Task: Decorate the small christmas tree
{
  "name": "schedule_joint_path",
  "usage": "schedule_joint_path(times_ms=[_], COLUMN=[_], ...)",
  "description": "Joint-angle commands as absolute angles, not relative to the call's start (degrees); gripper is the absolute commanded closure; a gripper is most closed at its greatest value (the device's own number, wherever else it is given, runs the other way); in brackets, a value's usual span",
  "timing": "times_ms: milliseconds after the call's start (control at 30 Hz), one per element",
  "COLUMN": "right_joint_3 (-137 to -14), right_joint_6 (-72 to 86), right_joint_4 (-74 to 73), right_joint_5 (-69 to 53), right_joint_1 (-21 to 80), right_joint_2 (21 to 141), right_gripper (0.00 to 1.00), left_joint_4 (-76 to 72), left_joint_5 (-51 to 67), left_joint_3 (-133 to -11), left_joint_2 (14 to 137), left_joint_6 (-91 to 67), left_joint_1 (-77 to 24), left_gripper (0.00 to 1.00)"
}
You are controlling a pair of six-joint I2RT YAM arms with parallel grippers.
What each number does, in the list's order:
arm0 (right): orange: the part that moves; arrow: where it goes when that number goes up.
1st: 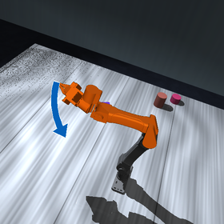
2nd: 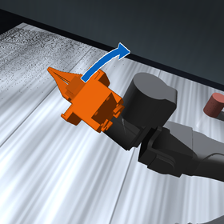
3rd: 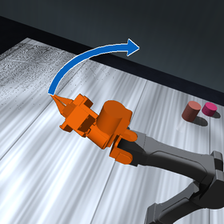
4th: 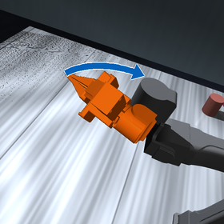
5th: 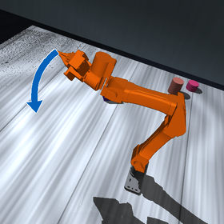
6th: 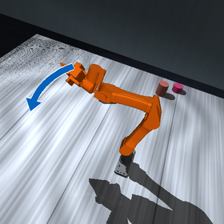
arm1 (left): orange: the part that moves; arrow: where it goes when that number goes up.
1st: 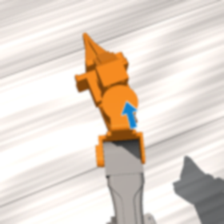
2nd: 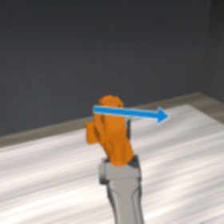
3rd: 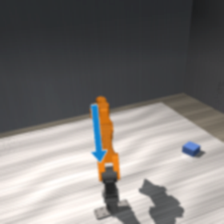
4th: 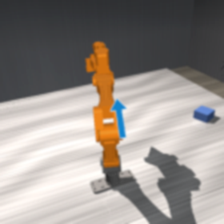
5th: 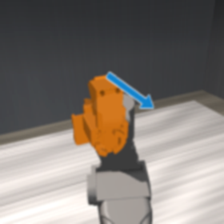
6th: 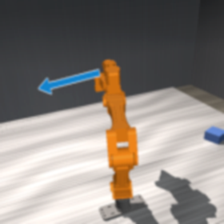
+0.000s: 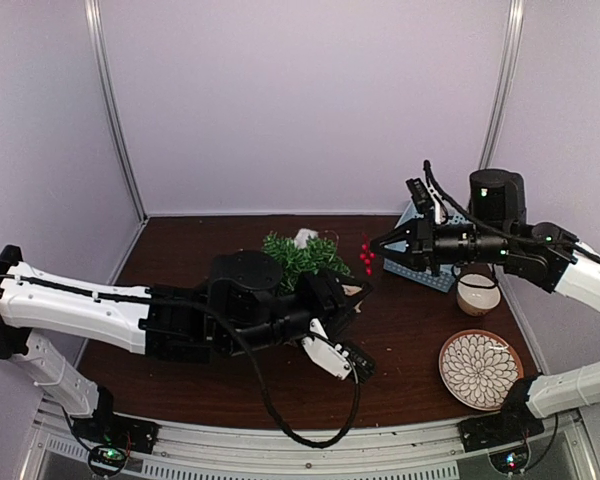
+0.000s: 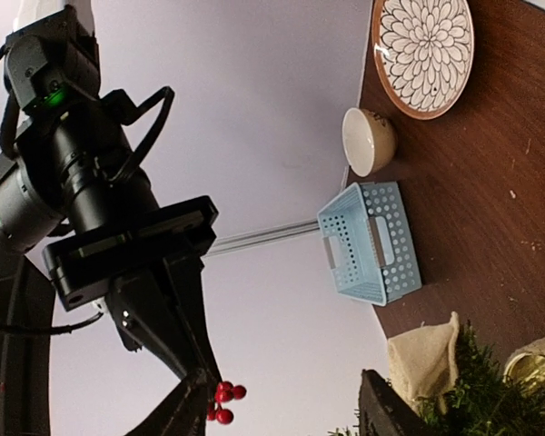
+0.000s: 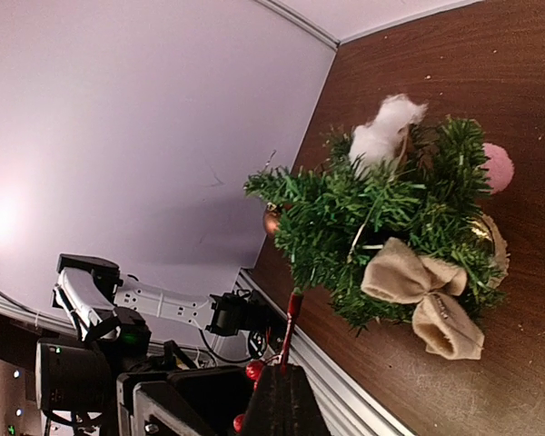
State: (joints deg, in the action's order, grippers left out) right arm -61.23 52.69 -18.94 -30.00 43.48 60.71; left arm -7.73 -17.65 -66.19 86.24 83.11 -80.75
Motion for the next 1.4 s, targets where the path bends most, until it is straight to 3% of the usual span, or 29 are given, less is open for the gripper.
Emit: schedule_joint_path(times_ms=[0,467,733,867,1000,1133,1367], right_joint_3=[-64.7,-64.8,-64.5,-64.4,-64.6,-64.9,-64.9], right_joint_6=[52.6,50.8,50.2,49.8,49.1,47.8,48.1], right_joint_4=[-20.5,-20.8,-21.3,-21.5,-22.1,-23.1,-22.4], right_joint_5=[-27.1,-25.1,-25.1,-24.0,-22.6,-21.6,-22.9], right_joint_1=[47.5,50.8,51.4,51.4,51.3,51.3,51.3], right_joint_2=[61.7,62.8,63.2,63.0,62.5,62.6,63.8], right_gripper=[1.0,1.0,1.0,1.0,1.0,1.0,1.0], left_joint_4=[-17.6,-24.7,-28.4,-31.9,-27.9,-26.2,-26.1], left_joint_5=[-22.1,-28.6,-28.6,-26.2,-24.9,-25.1,-24.8], left_joint_3=[-65.7,-65.3,-64.0,-61.5,-59.7,-58.6,-58.8], left_joint_2=[88.3,91.6,91.5,90.8,87.7,85.4,85.2], left_joint_6=[92.3,98.6,101.1,102.6,100.7,99.3,99.0], left_joint_1=[-80.9,-80.9,-80.9,-81.0,-81.1,-81.1,-81.0], left_gripper=[0.45,0.68,0.86,0.66,0.57,0.51,0.53])
